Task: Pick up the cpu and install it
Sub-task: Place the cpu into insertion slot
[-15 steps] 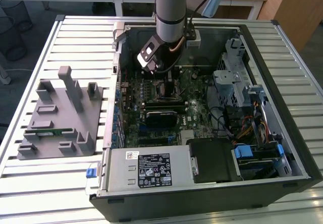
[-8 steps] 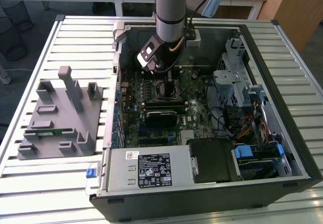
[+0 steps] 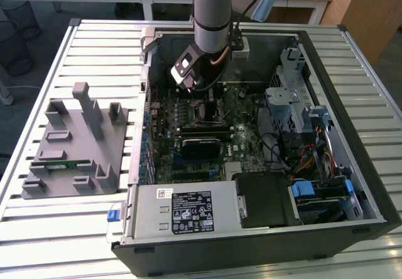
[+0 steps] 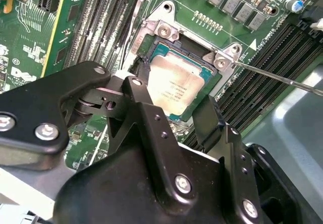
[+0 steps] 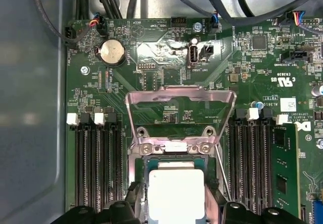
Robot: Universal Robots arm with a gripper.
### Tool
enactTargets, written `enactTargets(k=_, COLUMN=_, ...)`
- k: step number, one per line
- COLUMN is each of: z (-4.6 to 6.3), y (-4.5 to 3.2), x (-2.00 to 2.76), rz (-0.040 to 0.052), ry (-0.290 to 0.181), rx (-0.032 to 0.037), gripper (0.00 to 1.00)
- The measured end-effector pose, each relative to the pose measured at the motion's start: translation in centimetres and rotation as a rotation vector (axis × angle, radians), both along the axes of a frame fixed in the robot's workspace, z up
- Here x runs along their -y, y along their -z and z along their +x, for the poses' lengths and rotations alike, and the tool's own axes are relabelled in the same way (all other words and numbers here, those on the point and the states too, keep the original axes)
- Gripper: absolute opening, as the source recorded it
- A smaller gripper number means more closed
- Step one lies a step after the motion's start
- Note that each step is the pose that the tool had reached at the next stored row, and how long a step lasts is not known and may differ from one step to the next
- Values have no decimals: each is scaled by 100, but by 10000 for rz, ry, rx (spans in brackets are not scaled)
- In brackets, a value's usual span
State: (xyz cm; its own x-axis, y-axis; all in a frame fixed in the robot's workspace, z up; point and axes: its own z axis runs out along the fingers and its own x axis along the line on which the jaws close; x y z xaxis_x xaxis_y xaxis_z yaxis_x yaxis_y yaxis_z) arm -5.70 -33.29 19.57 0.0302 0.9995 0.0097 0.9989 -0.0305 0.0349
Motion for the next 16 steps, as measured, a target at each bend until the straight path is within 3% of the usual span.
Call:
enactTargets(k=11, z=0, y=2, x=-15, rz=2, ry=45, rx=0, gripper=61)
enactTargets(k=16, z=-1, y=2, x=9, rz=-28, ry=44, rx=0, gripper=61)
